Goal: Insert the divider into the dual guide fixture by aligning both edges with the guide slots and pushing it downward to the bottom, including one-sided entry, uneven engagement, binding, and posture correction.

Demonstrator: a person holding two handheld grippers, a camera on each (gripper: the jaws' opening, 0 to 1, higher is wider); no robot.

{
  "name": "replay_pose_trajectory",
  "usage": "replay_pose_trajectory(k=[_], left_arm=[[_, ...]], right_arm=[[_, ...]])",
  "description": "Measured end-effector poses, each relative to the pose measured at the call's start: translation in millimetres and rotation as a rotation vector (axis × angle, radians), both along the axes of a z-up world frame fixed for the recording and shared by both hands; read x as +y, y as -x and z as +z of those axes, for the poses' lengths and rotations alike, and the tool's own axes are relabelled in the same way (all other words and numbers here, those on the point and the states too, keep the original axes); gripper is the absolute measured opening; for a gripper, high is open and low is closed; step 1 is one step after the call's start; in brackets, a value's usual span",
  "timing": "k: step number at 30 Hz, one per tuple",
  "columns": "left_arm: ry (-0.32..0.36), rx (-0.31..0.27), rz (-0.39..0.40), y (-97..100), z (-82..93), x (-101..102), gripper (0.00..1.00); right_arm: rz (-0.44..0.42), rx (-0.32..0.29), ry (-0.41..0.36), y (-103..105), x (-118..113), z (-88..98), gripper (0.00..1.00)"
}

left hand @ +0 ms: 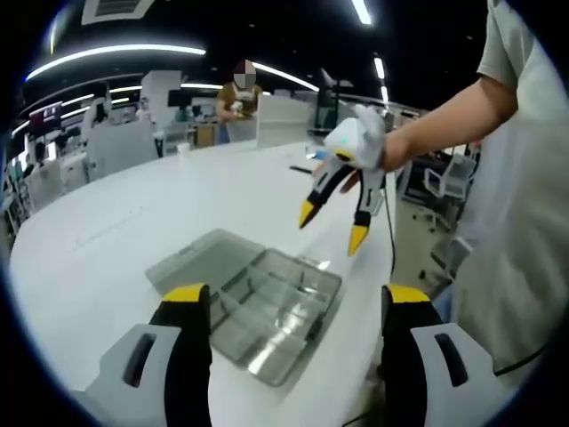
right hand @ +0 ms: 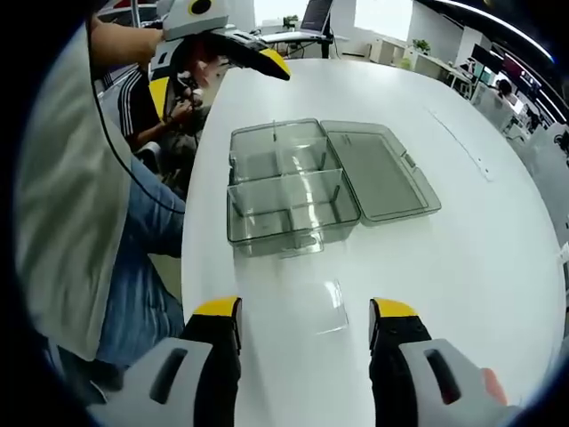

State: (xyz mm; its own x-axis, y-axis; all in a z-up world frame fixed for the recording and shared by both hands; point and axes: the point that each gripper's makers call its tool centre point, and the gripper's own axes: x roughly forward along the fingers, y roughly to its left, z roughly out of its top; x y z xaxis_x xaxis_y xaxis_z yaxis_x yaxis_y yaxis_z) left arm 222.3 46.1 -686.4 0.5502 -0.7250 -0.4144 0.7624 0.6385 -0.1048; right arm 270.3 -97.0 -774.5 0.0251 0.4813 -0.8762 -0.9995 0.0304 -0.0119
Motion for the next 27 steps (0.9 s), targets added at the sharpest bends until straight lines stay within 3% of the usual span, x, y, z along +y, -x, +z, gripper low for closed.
replay_pose_trajectory(k=[27], left_arm=[[0.004, 0.014, 0.011, 2.9, -4.4, 7, 0.75]], right_arm=[[0.144, 0.01, 0.121, -3, -2, -30.6, 0.39]])
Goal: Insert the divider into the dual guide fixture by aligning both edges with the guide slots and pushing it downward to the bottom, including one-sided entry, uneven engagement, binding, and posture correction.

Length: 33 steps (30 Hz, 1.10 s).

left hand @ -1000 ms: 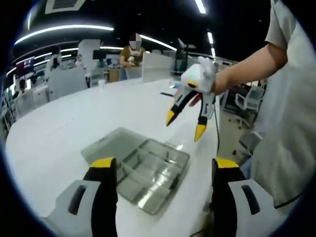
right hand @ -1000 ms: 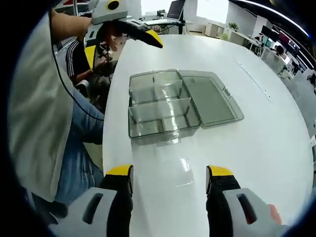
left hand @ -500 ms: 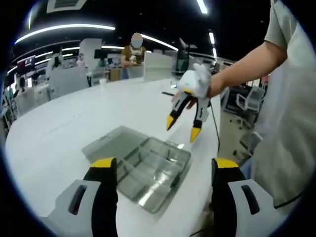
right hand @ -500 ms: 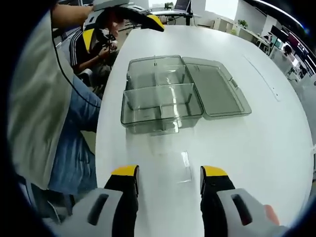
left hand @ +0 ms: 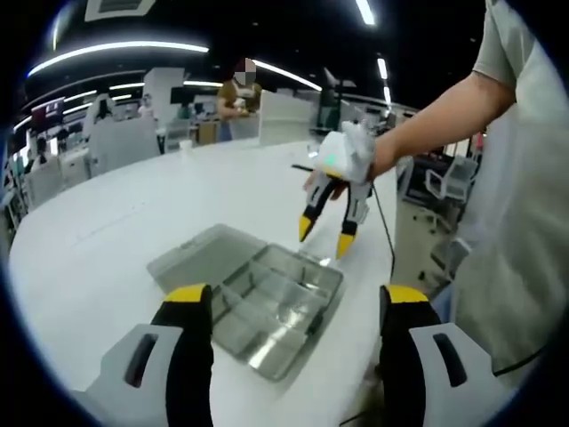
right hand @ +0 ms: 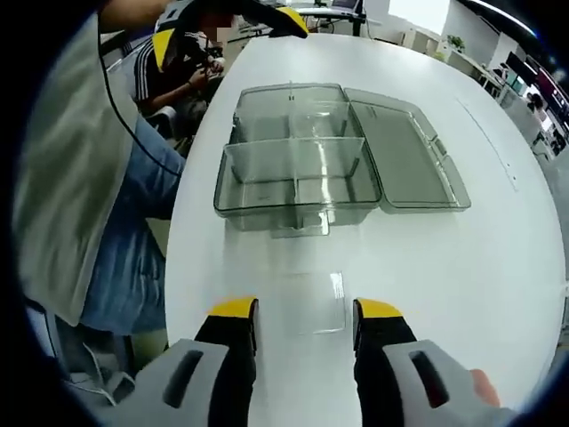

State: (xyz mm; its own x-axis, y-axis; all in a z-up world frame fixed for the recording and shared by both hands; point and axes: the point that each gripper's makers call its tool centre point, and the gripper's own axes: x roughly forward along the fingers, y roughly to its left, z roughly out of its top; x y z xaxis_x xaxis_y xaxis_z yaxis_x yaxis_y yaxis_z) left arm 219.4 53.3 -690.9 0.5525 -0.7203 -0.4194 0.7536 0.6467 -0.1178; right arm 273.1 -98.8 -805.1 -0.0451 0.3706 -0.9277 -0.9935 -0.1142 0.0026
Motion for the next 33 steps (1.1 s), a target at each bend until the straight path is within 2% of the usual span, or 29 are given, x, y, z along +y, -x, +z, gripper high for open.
replay_pose_trajectory(k=[20, 33], left_arm=[[0.001, 0.009, 0.007, -0.4, -0.7, 3, 0.75], [0.005, 0.015, 0.007, -1.4, -3.5, 1, 0.75]], right_arm=[[0.07, -0.007, 0.069, -1, 2, -12.8, 0.37], [0.089, -0.024, 0.079, -3, 2, -14.3, 0.35]])
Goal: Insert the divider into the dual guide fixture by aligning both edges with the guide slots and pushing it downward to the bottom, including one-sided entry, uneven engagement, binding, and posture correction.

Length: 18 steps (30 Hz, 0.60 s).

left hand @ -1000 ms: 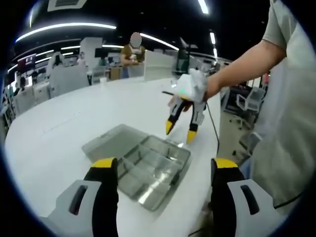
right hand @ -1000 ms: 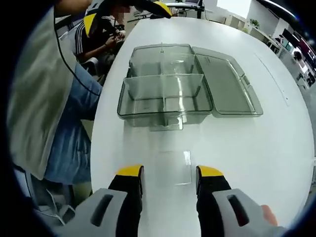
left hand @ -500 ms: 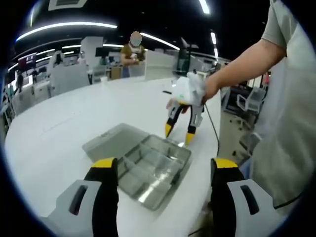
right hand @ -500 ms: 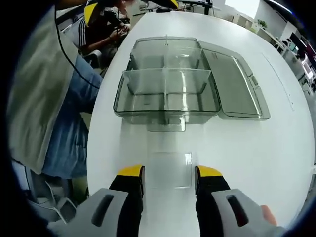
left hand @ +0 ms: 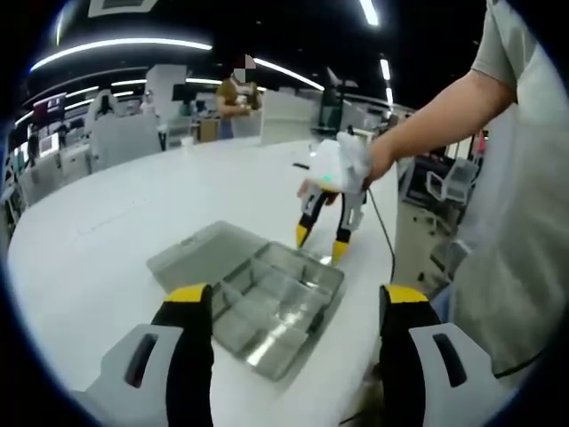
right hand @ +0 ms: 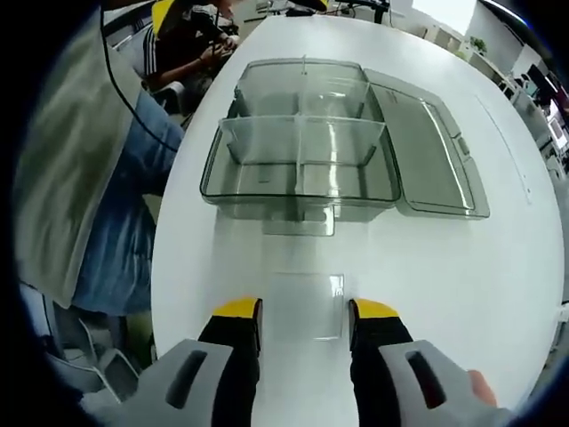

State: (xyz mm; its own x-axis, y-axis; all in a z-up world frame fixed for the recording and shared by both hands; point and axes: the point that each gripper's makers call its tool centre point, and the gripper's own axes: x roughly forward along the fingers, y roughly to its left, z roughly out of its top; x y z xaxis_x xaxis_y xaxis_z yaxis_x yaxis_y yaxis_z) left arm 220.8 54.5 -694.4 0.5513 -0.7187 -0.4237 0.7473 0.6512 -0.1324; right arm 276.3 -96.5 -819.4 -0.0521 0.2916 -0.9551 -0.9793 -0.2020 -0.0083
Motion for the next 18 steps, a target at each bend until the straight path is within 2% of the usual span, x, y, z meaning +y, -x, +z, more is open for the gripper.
replay_pose_trajectory(k=[18], left_arm=[[0.004, 0.005, 0.008, -0.9, 0.6, -0.1, 0.74]], right_arm=[[0.028, -0.005, 0.025, 0.3, -0.5, 0.4, 0.29]])
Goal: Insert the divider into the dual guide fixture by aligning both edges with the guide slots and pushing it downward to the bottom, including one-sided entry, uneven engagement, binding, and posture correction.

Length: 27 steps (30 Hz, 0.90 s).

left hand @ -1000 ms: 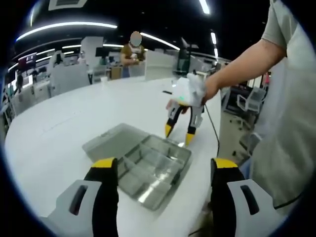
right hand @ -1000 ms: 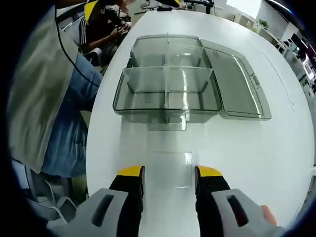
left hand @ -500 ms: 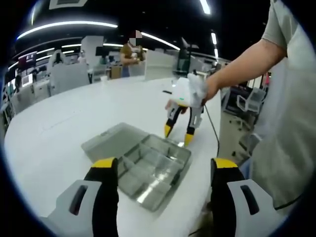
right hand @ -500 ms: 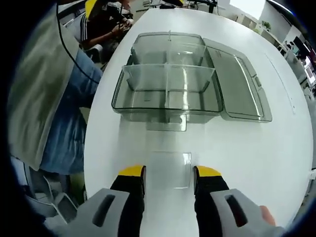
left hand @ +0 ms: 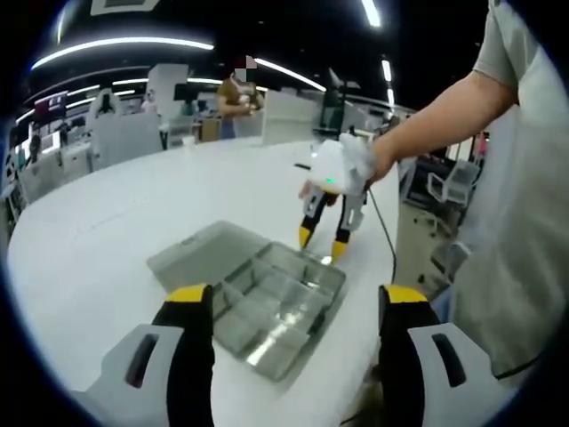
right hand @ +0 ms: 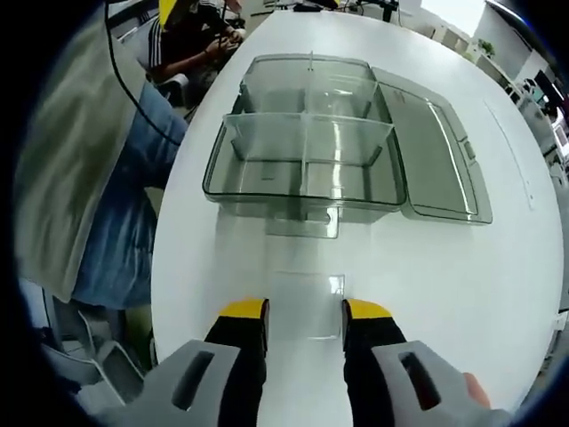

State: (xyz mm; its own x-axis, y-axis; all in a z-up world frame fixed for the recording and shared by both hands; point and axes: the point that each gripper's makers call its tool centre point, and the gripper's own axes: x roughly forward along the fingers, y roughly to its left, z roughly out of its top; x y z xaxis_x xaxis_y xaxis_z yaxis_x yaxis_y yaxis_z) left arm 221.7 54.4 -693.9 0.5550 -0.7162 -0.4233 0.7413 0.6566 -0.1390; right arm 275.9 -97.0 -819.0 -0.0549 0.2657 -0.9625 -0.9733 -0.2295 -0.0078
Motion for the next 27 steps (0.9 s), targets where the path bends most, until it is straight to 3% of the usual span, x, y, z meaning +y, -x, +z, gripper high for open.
replay_pose_trajectory(k=[27], left_arm=[[-0.001, 0.001, 0.007, -1.7, 0.4, 0.2, 0.73]], right_arm=[[-0.013, -0.003, -0.002, 2.7, -2.2, 6.5, 0.27]])
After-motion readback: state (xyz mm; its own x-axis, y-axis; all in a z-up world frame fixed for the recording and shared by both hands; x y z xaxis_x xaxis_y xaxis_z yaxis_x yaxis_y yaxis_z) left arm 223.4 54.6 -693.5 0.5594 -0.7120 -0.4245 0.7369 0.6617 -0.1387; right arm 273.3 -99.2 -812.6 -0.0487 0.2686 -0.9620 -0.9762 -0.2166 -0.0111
